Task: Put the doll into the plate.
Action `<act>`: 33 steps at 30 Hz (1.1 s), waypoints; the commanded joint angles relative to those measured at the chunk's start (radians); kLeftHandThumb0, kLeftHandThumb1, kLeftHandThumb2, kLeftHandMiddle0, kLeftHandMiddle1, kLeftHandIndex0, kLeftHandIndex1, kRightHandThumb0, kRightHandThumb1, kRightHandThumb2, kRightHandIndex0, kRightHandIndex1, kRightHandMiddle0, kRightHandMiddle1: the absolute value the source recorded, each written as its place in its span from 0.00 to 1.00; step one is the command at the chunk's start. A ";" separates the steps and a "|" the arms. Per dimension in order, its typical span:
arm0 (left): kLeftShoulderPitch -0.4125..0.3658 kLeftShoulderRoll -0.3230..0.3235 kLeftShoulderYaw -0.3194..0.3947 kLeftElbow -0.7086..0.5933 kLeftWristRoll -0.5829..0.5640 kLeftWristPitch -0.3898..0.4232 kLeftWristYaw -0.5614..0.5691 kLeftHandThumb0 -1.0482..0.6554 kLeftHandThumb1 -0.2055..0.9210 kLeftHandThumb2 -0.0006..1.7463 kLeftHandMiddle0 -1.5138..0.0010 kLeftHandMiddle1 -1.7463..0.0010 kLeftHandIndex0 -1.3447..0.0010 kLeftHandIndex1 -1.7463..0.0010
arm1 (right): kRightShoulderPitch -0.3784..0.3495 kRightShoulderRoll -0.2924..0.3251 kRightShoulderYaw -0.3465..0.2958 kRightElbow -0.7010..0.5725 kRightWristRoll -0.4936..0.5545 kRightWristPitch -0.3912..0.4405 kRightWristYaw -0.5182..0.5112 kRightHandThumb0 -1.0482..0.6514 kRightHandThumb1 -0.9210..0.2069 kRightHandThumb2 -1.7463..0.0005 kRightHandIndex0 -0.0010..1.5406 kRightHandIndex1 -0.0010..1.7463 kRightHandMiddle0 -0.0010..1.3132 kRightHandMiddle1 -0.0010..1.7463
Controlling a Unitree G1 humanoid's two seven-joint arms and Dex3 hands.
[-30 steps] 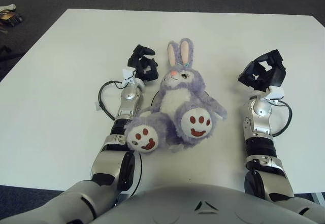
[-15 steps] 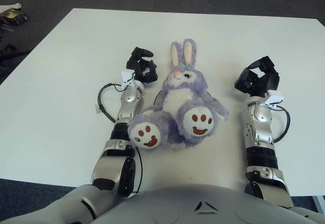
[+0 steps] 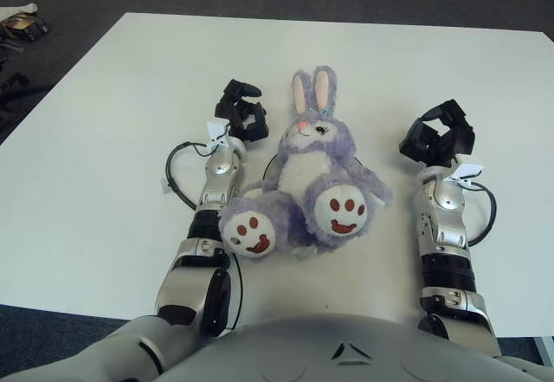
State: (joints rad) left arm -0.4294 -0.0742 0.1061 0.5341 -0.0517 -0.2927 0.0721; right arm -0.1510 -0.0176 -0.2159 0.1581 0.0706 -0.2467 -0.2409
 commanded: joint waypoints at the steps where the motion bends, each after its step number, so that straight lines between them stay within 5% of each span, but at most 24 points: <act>1: 0.021 0.001 0.001 0.013 -0.002 0.003 0.002 0.61 0.46 0.76 0.67 0.00 0.63 0.00 | 0.097 0.035 0.003 0.038 0.000 0.015 0.004 0.31 0.60 0.19 0.85 1.00 0.52 1.00; 33: 0.021 0.003 0.001 0.012 -0.008 0.013 -0.009 0.61 0.45 0.77 0.66 0.00 0.63 0.00 | 0.091 0.029 -0.010 0.060 0.016 0.008 0.043 0.32 0.58 0.21 0.86 1.00 0.50 1.00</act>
State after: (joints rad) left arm -0.4291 -0.0741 0.1079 0.5336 -0.0549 -0.2912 0.0700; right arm -0.1482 -0.0181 -0.2201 0.1680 0.0788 -0.2406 -0.2008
